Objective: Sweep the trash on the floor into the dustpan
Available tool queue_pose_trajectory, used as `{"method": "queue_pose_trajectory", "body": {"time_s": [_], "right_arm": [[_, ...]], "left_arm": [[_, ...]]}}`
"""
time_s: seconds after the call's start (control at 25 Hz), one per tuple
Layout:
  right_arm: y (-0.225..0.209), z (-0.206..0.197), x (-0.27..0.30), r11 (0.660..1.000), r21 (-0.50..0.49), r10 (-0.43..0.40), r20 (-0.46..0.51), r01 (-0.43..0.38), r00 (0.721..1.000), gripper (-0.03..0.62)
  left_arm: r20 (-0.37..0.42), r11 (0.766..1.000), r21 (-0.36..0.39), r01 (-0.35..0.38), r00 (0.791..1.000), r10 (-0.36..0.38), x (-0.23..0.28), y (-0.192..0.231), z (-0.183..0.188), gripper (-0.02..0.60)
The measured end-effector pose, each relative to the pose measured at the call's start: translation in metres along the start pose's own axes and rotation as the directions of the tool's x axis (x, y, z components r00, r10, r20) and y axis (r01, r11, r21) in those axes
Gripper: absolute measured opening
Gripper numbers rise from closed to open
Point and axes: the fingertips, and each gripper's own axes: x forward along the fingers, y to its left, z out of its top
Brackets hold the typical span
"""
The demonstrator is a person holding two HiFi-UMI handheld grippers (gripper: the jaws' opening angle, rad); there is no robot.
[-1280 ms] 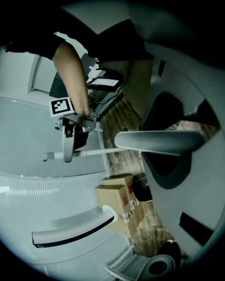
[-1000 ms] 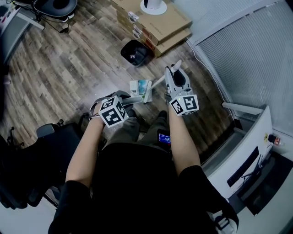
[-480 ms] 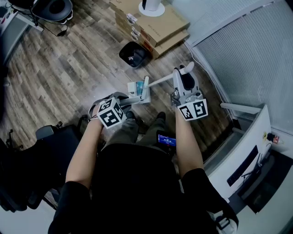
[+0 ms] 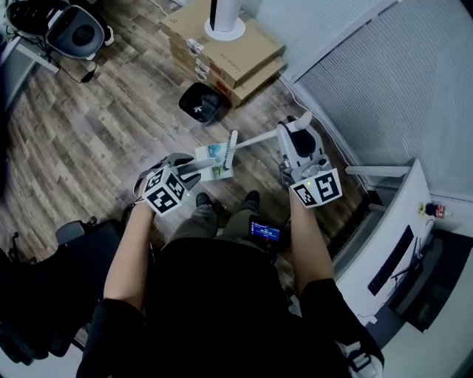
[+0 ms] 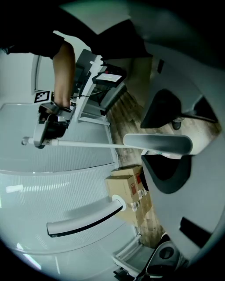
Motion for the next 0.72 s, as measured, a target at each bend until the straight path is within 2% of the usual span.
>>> {"method": "queue_pose_trajectory", "body": {"time_s": [0.08,0.16,0.24,0.28,0.32,0.44,0.52,0.64,0.68,0.72], "right_arm": [[-0.004,0.011,-0.009,1.000,0.003,-0.008,-0.006,0.008,1.000,0.104],[-0.009,0.024,-0.021,1.000,0.020,-0.020,0.000,0.020,1.000,0.106],[-0.013,0.039,-0.033,0.999,0.037,-0.040,0.010,0.040,0.999,0.106],[-0.015,0.048,-0.039,0.998,0.042,-0.048,0.016,0.047,0.999,0.106],[-0.016,0.056,-0.045,0.998,0.044,-0.054,0.025,0.053,0.998,0.106],[-0.017,0.082,-0.064,0.996,0.052,-0.079,0.071,0.075,0.994,0.106],[-0.017,0.095,-0.077,0.994,0.074,-0.090,0.083,0.084,0.992,0.106],[-0.011,0.102,-0.097,0.993,0.067,-0.103,0.035,0.101,0.994,0.106],[-0.009,0.103,-0.103,0.992,0.054,-0.118,0.014,0.117,0.993,0.106],[-0.006,0.103,-0.110,0.990,0.038,-0.137,-0.003,0.137,0.991,0.106]], "left_arm": [[0.074,1.000,-0.013,-0.023,0.997,0.023,-0.019,0.006,0.016,0.183],[0.179,0.998,-0.047,-0.052,0.982,0.059,-0.045,0.015,0.038,0.179],[0.307,0.992,-0.090,-0.086,0.945,0.110,-0.075,0.024,0.063,0.170],[0.378,0.988,-0.112,-0.106,0.915,0.141,-0.090,0.028,0.077,0.163],[0.448,0.983,-0.131,-0.129,0.877,0.175,-0.106,0.032,0.091,0.149],[0.626,0.967,-0.195,-0.161,0.739,0.249,-0.146,0.039,0.130,0.123],[0.710,0.958,-0.252,-0.139,0.646,0.281,-0.169,0.039,0.151,0.117],[0.803,0.935,-0.350,-0.063,0.494,0.334,-0.197,0.038,0.175,0.089],[0.817,0.925,-0.377,-0.039,0.457,0.352,-0.202,0.038,0.179,0.088],[0.821,0.916,-0.399,-0.028,0.433,0.371,-0.205,0.039,0.181,0.086]]}}
